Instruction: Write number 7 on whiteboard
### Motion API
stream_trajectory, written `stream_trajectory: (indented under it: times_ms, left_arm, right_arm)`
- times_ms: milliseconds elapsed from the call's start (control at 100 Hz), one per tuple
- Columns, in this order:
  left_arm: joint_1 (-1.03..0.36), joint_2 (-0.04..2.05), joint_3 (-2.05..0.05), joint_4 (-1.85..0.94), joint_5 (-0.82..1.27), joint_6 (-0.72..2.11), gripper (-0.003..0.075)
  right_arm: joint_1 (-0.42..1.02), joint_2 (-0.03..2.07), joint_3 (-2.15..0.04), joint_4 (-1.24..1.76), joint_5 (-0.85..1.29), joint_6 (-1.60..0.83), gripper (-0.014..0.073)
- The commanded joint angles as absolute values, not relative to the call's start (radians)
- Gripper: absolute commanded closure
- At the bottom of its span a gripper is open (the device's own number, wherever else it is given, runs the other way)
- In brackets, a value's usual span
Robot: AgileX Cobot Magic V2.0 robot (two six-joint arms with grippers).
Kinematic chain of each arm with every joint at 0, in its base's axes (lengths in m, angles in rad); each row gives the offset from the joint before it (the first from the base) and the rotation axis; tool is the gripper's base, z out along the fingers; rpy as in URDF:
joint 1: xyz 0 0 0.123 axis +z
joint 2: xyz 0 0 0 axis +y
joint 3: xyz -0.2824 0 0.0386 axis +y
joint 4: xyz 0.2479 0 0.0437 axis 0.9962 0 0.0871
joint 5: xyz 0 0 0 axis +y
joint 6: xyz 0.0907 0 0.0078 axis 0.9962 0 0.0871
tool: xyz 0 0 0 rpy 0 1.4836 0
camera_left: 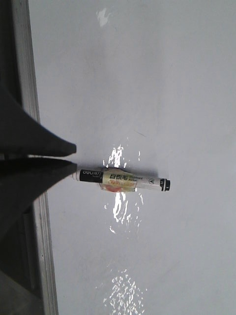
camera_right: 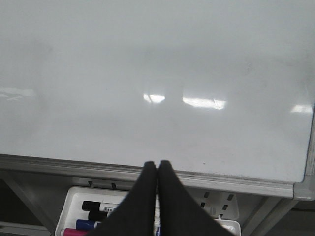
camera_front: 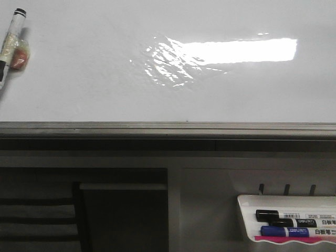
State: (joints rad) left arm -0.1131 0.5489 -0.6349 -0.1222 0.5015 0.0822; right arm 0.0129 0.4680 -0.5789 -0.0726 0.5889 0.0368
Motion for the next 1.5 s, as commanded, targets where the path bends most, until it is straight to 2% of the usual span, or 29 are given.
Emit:
stream_trajectory:
  times_ms: [0,190,260,320,330,430,470,520,830,1069,1289,1489]
  left_arm:
    - [-0.112,0.558,-0.671,-0.134,0.431,0.072,0.0741]
    - [-0.112,0.558,-0.664,-0.131,0.435,0.072,0.0738]
    - [-0.112,0.558,-0.658,-0.124,0.431,0.072,0.0687]
    - [-0.112,0.558,-0.653,-0.106,0.428,0.072,0.0562]
    - [-0.112,0.558,-0.650,-0.101,0.428,0.072,0.0544]
    - [-0.112,0.558,-0.645,-0.085,0.421,0.072,0.0265]
    - [-0.112,0.558,-0.645,-0.085,0.412,0.072,0.0199]
    - [-0.112,0.558,-0.645,-0.090,0.403,0.072,0.0141]
    - [-0.112,0.558,-0.645,-0.092,0.400,0.072,0.0135]
    - [-0.112,0.585,-0.644,-0.206,0.369,0.072,0.0135]
    - [-0.150,0.735,-0.647,-0.206,0.375,0.154,0.0135]
    - [-0.234,0.915,-0.655,-0.130,0.281,0.163,0.0135]
  right_arm:
    - [0.006,0.482,-0.612,-0.080,0.510,0.024,0.0639]
    - [0.006,0.482,-0.612,-0.078,0.510,0.035,0.0629]
    - [0.006,0.482,-0.612,-0.078,0.510,0.046,0.0577]
    - [0.006,0.482,-0.612,-0.078,0.510,0.046,0.0488]
    - [0.006,0.482,-0.612,-0.078,0.510,0.046,0.0445]
    - [0.006,0.482,-0.612,-0.078,0.510,0.046,0.0251]
    - [0.006,0.482,-0.612,-0.078,0.510,0.046,0.0173]
    - [0.006,0.482,-0.612,-0.078,0.510,0.046,0.0127]
    - [0.006,0.482,-0.612,-0.075,0.510,0.046,0.0113]
    - [0.006,0.486,-0.612,-0.075,0.508,0.046,0.0113]
    - [0.006,0.509,-0.612,-0.074,0.508,0.046,0.0113]
    - [0.006,0.535,-0.612,-0.067,0.508,0.046,0.0113]
